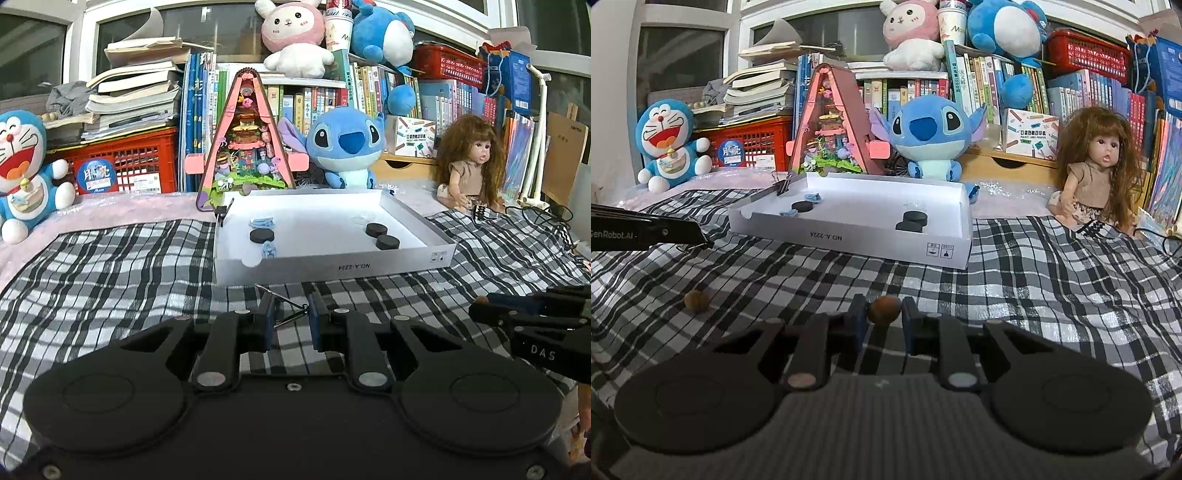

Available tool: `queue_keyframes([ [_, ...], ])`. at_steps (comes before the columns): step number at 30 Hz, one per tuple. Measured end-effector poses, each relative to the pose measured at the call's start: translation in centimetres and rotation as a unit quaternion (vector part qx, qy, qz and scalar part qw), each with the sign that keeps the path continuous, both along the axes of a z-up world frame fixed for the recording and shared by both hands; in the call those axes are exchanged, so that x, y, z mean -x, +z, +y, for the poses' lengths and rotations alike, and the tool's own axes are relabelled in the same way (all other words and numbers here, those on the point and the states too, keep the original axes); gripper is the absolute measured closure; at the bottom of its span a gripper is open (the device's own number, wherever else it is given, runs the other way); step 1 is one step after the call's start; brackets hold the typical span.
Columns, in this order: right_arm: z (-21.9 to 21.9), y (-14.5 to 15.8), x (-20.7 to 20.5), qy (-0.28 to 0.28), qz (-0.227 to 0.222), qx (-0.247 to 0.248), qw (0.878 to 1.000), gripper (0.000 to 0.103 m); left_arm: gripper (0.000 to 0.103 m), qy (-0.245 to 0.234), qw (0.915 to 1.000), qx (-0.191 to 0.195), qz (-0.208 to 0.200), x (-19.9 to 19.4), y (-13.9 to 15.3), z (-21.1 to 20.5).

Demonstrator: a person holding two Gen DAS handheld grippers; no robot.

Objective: Organize rigid objects
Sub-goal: 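Carry the held clip and brown ball over the white tray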

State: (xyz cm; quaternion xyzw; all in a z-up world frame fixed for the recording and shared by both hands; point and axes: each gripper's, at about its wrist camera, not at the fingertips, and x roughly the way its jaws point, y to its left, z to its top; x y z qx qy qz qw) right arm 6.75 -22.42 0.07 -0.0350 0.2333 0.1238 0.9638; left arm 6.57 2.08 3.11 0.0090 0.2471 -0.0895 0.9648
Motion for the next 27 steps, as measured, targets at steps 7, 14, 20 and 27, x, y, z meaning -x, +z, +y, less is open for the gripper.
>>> queue_keyframes([
  [7,0.0,0.5,-1.8,-0.007,0.013,-0.015,1.000,0.078,0.085,-0.024,0.9994,0.023,-0.002,-2.2,1.2,-0.4],
  [14,-0.6,2.5,-4.8,-0.010,0.020,-0.029,0.999,0.078,0.085,-0.043,0.9974,0.058,0.003,-6.6,3.7,-0.6],
  [20,-1.1,4.0,-8.2,-0.016,0.026,-0.046,0.998,0.078,0.085,-0.044,0.9963,0.071,0.019,-11.1,4.7,-1.0],
  [27,-1.6,5.0,-12.2,-0.021,0.052,-0.075,0.996,0.078,0.085,-0.020,0.9928,0.104,0.056,-16.6,5.3,-0.1],
])
